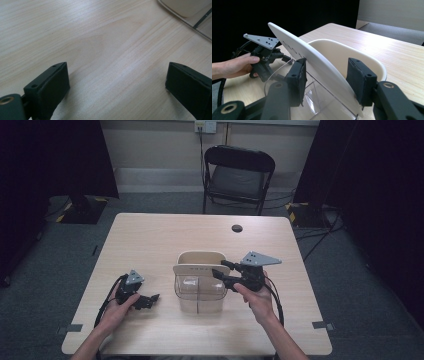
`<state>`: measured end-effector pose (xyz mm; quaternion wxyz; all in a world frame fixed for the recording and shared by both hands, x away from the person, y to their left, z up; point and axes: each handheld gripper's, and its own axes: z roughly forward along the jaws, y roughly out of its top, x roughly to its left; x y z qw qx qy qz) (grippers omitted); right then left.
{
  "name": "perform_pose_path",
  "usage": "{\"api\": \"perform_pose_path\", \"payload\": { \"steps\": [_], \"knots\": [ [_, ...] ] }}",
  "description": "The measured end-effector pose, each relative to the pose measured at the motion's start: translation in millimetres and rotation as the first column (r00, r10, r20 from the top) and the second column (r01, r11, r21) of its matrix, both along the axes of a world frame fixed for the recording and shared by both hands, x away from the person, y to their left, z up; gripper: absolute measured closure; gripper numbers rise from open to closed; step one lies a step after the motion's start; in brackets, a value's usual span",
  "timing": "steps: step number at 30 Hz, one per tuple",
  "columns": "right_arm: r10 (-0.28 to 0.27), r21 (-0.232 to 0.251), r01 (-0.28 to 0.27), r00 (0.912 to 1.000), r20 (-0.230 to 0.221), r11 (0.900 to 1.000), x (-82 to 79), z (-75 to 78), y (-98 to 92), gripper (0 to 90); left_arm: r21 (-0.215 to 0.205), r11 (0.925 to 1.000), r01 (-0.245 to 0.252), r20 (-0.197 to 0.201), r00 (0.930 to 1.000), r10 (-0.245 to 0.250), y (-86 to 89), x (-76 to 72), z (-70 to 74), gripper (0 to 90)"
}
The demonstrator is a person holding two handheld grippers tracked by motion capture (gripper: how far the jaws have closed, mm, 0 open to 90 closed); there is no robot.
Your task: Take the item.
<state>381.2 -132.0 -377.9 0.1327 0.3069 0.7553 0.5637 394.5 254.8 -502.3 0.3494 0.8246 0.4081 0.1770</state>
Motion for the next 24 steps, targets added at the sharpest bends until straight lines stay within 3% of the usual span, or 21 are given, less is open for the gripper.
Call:
{"api": "perform_pose_path", "payload": {
  "steps": [24],
  "knots": [
    [0.003, 0.001, -0.003, 1.0000, 0.004, 1.000, -0.9, 1.6, 1.2, 49.7, 0.000, 1.0000, 0.000, 0.000, 1.0000, 0.000, 0.0, 0.0, 0.0, 4.5]
  ]
}}
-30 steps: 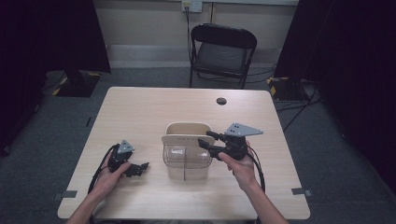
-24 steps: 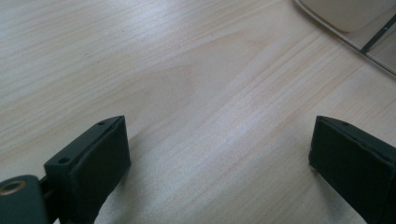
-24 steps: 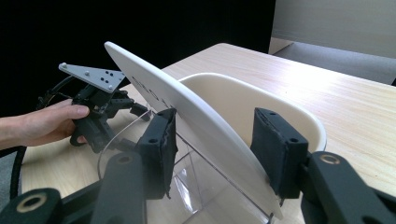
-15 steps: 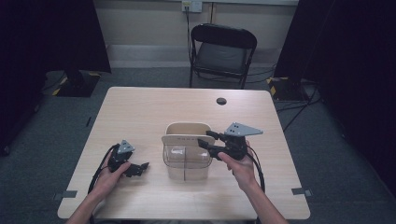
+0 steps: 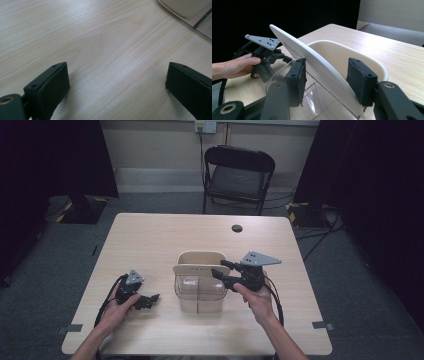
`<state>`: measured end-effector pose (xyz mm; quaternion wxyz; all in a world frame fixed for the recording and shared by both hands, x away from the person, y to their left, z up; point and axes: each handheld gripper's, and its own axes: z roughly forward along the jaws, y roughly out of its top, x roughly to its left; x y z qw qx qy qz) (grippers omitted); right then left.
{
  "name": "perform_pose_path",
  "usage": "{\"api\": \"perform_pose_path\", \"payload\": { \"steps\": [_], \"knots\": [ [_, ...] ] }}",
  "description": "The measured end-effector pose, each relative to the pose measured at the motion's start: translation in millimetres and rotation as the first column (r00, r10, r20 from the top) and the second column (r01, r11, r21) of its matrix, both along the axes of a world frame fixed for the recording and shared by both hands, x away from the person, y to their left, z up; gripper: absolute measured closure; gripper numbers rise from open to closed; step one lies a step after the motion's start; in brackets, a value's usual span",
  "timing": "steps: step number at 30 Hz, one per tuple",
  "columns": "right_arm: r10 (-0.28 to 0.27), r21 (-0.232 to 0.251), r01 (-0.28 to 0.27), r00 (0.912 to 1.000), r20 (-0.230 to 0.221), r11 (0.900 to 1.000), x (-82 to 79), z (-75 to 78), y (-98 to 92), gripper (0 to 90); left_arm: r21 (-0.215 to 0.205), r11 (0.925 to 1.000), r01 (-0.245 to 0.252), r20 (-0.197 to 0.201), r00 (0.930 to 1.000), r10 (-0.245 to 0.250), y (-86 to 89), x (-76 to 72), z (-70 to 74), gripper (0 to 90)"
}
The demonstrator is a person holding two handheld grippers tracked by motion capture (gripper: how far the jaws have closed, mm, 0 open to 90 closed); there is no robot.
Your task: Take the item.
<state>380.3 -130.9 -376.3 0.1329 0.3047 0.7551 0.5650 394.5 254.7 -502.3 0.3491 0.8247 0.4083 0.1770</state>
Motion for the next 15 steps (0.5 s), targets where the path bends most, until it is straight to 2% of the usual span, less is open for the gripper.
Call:
{"api": "perform_pose_path", "payload": {
  "steps": [15],
  "knots": [
    [-0.002, 0.005, 0.002, 1.0000, -0.005, 1.000, 0.3, -0.6, -0.1, 49.3, 0.001, 1.0000, -0.001, -0.001, 1.0000, 0.001, 0.0, 0.1, 0.0, 4.3]
  ]
}}
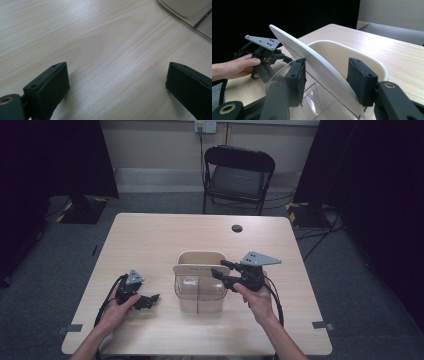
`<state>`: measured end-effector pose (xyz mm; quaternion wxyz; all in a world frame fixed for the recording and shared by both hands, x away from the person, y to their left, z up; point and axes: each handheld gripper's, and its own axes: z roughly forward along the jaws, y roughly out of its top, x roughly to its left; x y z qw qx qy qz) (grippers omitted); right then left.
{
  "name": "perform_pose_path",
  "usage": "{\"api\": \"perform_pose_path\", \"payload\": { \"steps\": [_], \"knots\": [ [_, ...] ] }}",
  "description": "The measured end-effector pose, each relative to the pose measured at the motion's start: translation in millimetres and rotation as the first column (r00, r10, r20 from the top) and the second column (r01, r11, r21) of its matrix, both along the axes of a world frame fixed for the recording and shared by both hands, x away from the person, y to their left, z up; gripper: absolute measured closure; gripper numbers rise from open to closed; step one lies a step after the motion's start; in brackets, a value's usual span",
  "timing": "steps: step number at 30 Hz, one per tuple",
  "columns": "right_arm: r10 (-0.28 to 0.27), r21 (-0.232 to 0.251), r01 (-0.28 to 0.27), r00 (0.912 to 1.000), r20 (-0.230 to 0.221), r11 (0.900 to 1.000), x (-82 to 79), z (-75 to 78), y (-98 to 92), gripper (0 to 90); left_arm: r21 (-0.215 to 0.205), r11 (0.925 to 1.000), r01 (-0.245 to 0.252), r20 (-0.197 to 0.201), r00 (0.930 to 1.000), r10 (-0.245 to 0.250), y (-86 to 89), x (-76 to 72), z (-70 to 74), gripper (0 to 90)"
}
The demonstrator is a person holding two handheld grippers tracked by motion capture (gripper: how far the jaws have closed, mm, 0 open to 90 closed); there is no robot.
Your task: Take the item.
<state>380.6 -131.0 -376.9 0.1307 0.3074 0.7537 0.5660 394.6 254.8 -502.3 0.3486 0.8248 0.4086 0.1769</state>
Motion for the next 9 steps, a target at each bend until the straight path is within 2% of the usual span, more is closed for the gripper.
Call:
{"api": "perform_pose_path", "payload": {
  "steps": [9],
  "knots": [
    [-0.001, -0.001, 0.001, 1.0000, -0.002, 1.000, 0.4, -0.3, 0.0, 49.4, 0.004, 1.0000, 0.002, -0.001, 1.0000, -0.002, 0.3, 0.1, 0.2, 4.3]
  ]
}}
